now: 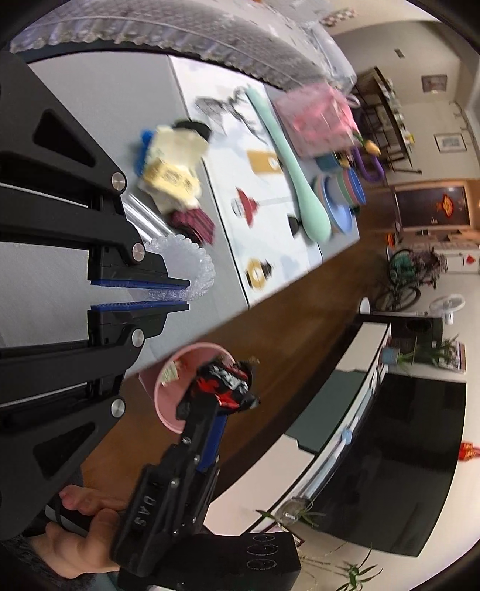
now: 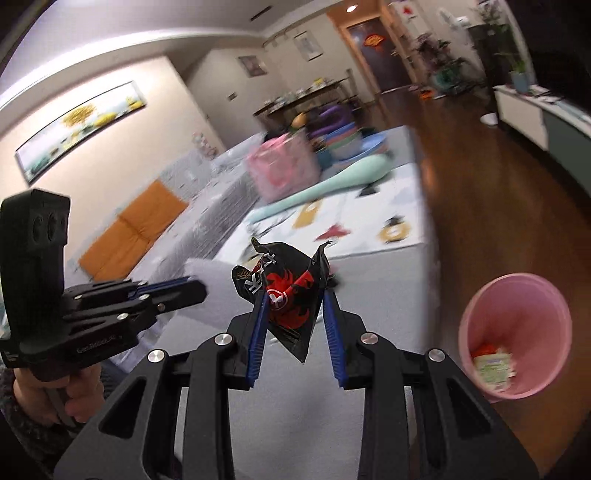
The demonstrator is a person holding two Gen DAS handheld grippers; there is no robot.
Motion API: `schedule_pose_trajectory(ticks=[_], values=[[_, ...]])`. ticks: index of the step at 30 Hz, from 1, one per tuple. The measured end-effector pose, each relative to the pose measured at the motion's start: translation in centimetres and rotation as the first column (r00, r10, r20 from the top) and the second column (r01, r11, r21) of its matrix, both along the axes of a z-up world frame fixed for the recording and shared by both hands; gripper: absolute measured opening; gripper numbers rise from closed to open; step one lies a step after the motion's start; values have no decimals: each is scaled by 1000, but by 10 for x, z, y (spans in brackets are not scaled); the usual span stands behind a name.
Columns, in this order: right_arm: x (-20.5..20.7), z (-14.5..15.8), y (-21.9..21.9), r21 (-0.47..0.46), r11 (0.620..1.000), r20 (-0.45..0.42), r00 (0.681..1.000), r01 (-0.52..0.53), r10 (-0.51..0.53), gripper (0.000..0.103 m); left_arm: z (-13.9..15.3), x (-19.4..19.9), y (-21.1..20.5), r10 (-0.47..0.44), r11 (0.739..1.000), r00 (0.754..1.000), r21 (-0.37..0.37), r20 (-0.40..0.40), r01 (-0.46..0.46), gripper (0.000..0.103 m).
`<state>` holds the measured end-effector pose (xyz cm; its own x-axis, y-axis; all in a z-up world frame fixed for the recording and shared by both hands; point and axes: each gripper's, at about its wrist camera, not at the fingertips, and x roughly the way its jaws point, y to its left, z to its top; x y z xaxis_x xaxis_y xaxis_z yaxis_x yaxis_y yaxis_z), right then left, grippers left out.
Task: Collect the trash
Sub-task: 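Carry the bubble wrap and red wrapper over the pink wastebasket with both tools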
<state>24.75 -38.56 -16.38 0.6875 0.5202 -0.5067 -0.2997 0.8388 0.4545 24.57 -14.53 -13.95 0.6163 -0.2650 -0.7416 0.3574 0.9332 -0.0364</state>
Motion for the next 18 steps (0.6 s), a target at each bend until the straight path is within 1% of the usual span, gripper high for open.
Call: schedule_pose_trajectory(ticks=[4, 8, 12, 13, 16, 18], values=[[2, -4, -51, 18, 992, -29, 992, 127, -126, 31, 2, 15, -38, -68, 998, 998, 0, 15, 68, 6], [4, -9, -83, 15, 980, -42, 979, 199, -198, 31, -2, 26, -77, -136, 991, 990, 5, 21, 136, 6], [14, -20, -103, -12, 971, -74, 968, 239, -240, 31, -14, 39, -109, -190, 982, 982, 2, -12, 190, 6], [16, -23, -109, -18, 968, -85, 964, 251, -252, 31, -20, 43, -119, -210, 978, 977, -1, -33, 210, 6], [22, -30, -127, -38, 961, -104, 955, 274, -277, 31, -34, 51, -141, -247, 969, 967, 3, -60, 247, 6], [27, -36, -136, -51, 957, -117, 950, 285, -289, 31, -45, 56, -155, -268, 963, 961, -7, -73, 268, 6]])
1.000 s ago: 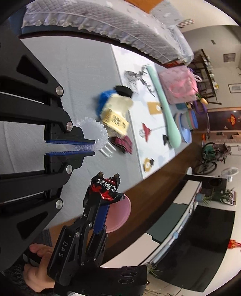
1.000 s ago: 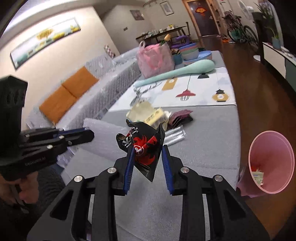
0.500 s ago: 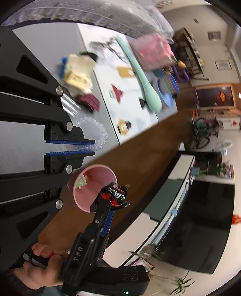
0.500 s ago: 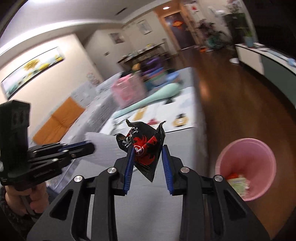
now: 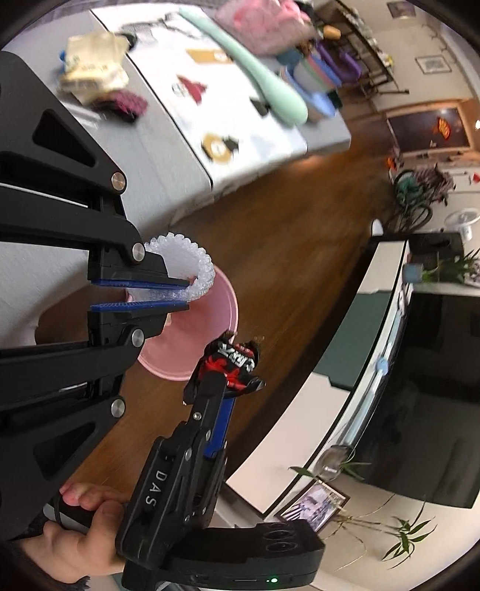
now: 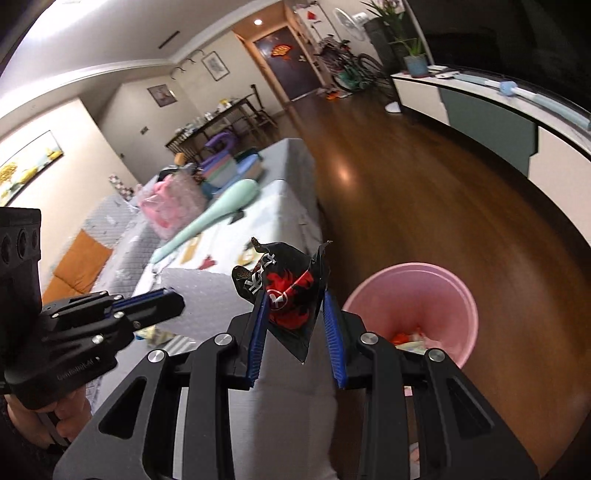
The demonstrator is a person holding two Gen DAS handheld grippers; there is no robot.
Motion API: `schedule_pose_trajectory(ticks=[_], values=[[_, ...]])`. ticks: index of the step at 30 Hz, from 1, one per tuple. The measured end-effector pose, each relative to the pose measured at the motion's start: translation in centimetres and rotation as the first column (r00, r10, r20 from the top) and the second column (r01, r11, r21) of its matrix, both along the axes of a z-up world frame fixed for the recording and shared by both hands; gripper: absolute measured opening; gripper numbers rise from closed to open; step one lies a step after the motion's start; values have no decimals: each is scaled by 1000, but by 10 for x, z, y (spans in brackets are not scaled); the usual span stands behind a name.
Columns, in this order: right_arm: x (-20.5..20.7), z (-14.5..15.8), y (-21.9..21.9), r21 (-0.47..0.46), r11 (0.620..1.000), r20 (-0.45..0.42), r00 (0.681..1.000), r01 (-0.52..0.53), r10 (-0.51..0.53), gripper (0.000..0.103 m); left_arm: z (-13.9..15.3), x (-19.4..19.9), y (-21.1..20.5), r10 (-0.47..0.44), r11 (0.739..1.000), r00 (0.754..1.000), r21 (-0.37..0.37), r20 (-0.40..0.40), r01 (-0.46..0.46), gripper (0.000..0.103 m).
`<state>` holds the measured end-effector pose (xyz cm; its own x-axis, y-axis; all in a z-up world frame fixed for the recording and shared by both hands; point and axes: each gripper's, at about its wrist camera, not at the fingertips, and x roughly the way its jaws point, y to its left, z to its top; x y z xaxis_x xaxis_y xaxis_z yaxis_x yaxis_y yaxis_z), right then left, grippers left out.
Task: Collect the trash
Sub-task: 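Carry the bubble wrap and red wrapper over the pink wastebasket with both tools, then open both tools to drop the bubble wrap and wrapper into the wastebasket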
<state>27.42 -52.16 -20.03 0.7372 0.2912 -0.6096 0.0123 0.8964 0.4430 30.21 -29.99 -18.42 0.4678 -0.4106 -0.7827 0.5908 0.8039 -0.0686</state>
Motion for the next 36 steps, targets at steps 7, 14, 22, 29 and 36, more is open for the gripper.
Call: schedule_pose_trajectory(ticks=[7, 14, 22, 29, 36], values=[[17, -29, -29, 1, 999, -87, 995, 51, -50, 31, -42, 26, -34, -23, 1000, 997, -10, -70, 22, 6], [49, -67, -43, 38, 997, -179, 982, 67, -59, 31, -92, 46, -51, -8, 1000, 985, 6, -173, 10, 6], [77, -116, -47, 4, 996, -348, 934, 94, -87, 31, -145, 66, -60, 16, 999, 957, 45, -290, -2, 6], [76, -118, -43, -9, 997, -359, 931, 74, -72, 34, -130, 62, -57, 42, 998, 981, 47, -187, -34, 39], [67, -93, -33, -53, 996, -314, 946, 68, -81, 80, -86, 44, -26, 39, 999, 987, -5, -154, -40, 66]])
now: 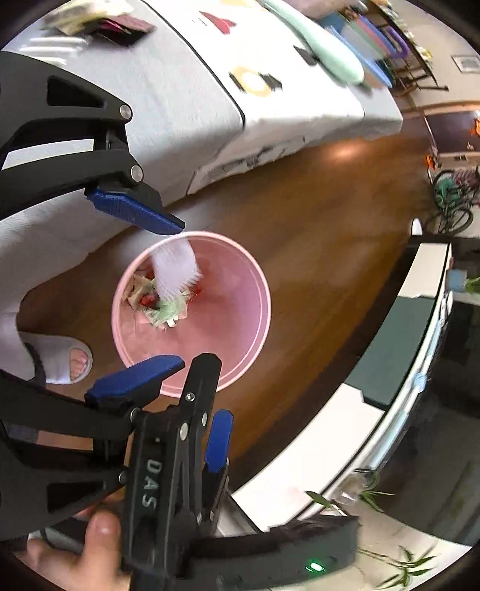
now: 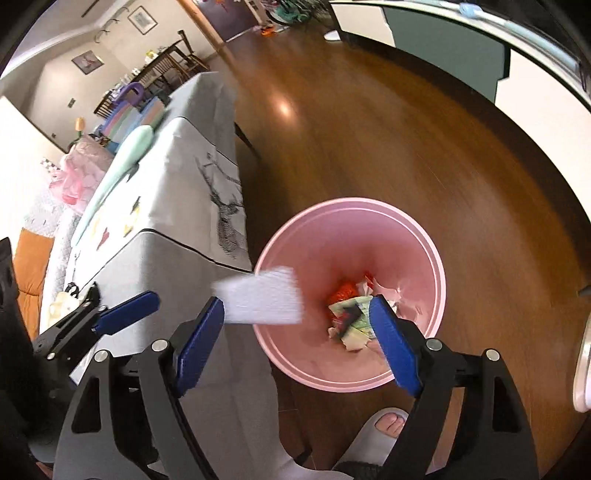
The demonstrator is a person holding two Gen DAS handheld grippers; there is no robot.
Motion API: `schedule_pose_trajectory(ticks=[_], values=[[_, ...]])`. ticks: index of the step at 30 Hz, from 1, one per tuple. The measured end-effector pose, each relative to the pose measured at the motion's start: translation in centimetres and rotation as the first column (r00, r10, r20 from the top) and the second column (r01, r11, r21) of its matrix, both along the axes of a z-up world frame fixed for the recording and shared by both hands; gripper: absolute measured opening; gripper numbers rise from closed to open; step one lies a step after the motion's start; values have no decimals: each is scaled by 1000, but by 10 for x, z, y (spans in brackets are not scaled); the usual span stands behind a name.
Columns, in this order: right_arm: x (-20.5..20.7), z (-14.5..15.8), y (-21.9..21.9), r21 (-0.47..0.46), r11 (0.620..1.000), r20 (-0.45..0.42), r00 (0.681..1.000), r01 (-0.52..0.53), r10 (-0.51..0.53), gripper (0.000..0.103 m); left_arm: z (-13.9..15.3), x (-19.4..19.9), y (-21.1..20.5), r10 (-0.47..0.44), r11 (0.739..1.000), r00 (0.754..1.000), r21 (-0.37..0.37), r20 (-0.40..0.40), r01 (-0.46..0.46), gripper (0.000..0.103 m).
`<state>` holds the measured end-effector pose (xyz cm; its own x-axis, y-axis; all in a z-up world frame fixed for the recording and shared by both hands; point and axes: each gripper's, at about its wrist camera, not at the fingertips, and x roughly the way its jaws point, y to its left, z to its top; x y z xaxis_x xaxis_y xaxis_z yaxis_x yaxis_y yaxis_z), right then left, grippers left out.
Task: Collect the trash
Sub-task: 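Open both tools to drop the bubble wrap and wrapper into the wastebasket, then move both tools back over the table toward the tissue pack, then grasp the cream paper bag with the left tool while the right tool grasps the yellow tissue pack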
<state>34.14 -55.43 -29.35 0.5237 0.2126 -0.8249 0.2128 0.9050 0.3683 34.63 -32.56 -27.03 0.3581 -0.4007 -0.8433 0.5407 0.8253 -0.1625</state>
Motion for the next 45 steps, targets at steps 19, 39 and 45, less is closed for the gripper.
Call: schedule_pose_trajectory(ticks=[19, 39, 45], values=[[-121, 116, 199, 50, 985, 329, 934, -165, 140, 81, 113, -139, 258, 352, 935, 924, -99, 147, -341, 77], [-63, 67, 322, 148, 915, 277, 904, -375, 326, 82, 37, -87, 397, 505, 856, 862, -163, 53, -491, 80], [-11, 40, 346, 186, 888, 240, 896, -421, 374, 67, 20, -44, 391, 459, 883, 886, -147, 67, -447, 76]])
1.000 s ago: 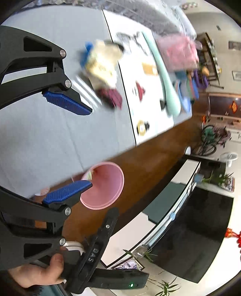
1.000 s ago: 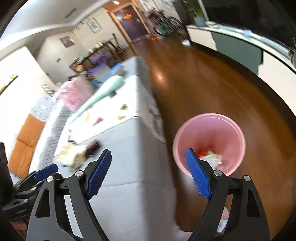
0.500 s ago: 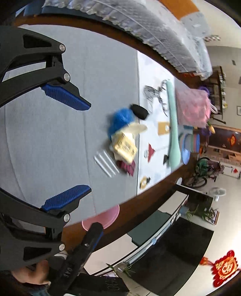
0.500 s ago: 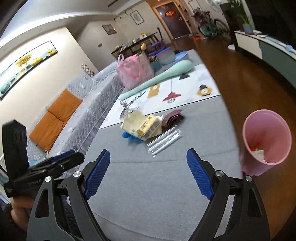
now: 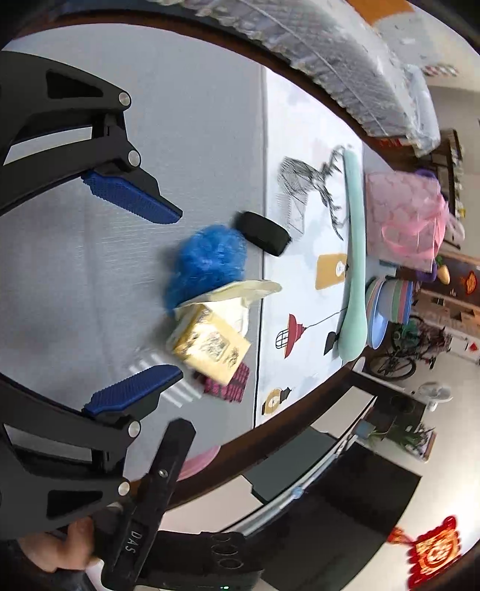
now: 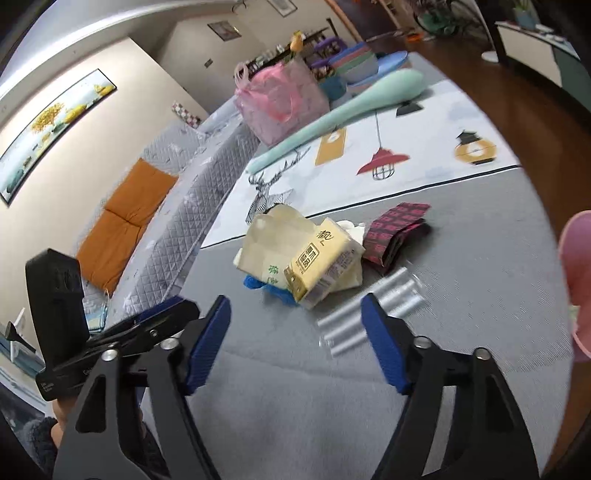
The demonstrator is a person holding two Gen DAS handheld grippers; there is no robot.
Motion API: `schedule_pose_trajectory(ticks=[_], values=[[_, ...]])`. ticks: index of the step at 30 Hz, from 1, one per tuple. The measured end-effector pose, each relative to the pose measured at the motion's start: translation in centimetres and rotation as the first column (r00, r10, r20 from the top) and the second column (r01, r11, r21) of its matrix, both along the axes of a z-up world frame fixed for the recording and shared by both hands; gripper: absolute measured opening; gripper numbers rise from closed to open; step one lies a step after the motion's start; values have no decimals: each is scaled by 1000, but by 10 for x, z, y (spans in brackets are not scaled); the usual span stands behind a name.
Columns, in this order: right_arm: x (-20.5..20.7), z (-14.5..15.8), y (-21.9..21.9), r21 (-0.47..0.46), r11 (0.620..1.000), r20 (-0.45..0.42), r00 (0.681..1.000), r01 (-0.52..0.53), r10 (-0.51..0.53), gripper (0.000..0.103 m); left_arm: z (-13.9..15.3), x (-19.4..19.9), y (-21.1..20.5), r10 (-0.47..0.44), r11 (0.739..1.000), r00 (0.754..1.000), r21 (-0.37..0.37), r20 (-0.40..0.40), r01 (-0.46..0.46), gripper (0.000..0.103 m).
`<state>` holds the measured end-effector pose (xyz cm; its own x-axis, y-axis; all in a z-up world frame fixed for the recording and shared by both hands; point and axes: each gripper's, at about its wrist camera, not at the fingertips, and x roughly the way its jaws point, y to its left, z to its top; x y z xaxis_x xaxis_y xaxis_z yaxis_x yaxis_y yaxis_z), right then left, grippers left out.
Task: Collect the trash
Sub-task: 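Grasp the cream paper bag with the left tool while the right tool grasps the yellow tissue pack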
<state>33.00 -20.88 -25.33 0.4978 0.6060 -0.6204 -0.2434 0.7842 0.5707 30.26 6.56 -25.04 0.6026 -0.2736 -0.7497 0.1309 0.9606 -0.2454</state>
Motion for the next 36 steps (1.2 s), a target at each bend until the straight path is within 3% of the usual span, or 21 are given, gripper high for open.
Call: schedule_pose_trajectory(ticks=[3, 6, 9, 12, 13, 16, 23, 25, 30, 34, 36], values=[[11, -7, 2, -2, 1000, -20, 1000, 1, -1, 65, -6, 19, -3, -23, 1000, 1000, -4, 8, 23, 75], [23, -14, 5, 20, 1000, -30, 1000, -9, 9, 64, -13, 33, -8, -49, 999, 999, -20, -2, 49, 65], [37, -19, 10, 18, 1000, -42, 999, -26, 26, 64, -23, 44, -13, -87, 996, 995, -21, -38, 86, 50], [49, -28, 11, 61, 998, -81, 996, -19, 23, 64, -29, 48, -13, -94, 995, 994, -40, -54, 92, 44], [51, -31, 12, 69, 997, -88, 996, -21, 27, 65, -31, 48, -11, -103, 992, 993, -75, -64, 98, 33], [60, -42, 18, 123, 992, -130, 990, -37, 53, 62, -30, 47, -13, -117, 989, 991, -95, -66, 111, 21], [68, -50, 17, 147, 989, -165, 985, -33, 57, 42, -22, 46, -14, -121, 990, 991, -84, -53, 117, 18], [69, -52, 16, 150, 988, -182, 982, -26, 53, 30, -22, 46, -13, -115, 989, 991, -105, -62, 109, 18], [68, -49, 15, 141, 990, -176, 983, -27, 51, 30, -17, 44, -15, -136, 981, 989, -150, -55, 126, 16], [69, -56, 7, 191, 982, -216, 976, 6, 36, 51, -17, 42, -21, -171, 971, 983, -179, -62, 158, 16], [70, -64, 4, 237, 971, -248, 968, 20, 40, 51, -17, 40, -23, -194, 964, 979, -198, -62, 178, 16]])
